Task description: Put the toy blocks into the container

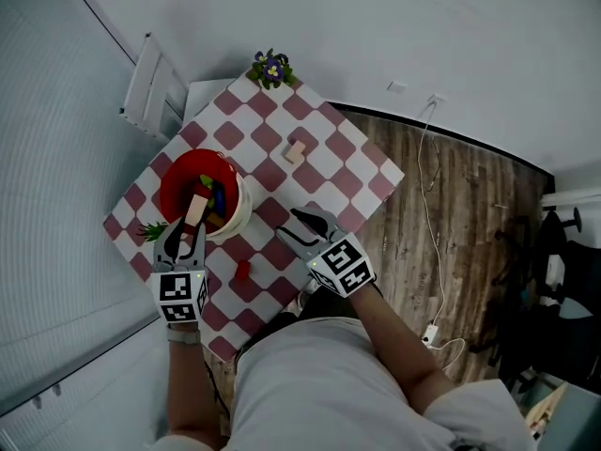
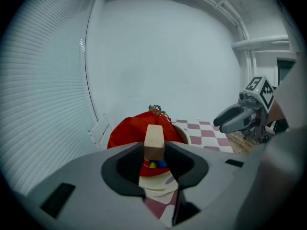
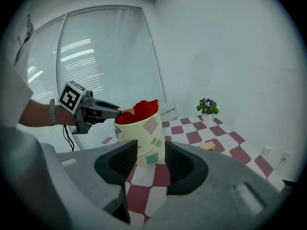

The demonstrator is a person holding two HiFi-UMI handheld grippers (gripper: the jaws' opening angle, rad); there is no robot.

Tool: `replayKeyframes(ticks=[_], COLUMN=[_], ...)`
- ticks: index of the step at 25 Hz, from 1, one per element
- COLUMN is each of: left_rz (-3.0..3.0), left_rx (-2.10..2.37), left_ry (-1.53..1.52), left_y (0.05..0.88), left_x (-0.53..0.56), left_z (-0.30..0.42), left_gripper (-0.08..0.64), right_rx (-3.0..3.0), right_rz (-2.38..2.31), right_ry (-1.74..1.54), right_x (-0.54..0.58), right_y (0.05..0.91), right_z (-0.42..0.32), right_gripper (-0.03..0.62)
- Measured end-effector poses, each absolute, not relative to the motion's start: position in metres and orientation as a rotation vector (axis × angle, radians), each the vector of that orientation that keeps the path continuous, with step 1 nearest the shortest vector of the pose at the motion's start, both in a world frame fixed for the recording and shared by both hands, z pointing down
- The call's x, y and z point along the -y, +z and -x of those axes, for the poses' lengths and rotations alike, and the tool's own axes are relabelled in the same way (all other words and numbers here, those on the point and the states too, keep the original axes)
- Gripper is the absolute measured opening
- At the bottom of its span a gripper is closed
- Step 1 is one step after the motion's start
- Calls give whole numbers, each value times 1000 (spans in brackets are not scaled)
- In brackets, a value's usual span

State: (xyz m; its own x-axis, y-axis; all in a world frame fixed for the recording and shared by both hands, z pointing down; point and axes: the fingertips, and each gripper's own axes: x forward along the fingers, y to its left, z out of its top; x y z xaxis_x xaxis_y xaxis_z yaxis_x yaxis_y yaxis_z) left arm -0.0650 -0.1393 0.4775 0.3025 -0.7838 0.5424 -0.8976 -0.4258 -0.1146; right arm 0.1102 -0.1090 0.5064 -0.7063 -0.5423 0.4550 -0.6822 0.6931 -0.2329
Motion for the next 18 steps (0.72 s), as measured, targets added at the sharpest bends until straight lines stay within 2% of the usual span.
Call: replayKeyframes(ticks=[18], left_rz=[-2309], left_rx=[1586], left_ry=[768], left_y=[486], left_x=[153], left_z=[77], left_gripper=[156], right_rx=[2524], right_rz=[-973], right_ry=[595], right_x=[102], right_y=[515], right_z=[-118], right_gripper=[184])
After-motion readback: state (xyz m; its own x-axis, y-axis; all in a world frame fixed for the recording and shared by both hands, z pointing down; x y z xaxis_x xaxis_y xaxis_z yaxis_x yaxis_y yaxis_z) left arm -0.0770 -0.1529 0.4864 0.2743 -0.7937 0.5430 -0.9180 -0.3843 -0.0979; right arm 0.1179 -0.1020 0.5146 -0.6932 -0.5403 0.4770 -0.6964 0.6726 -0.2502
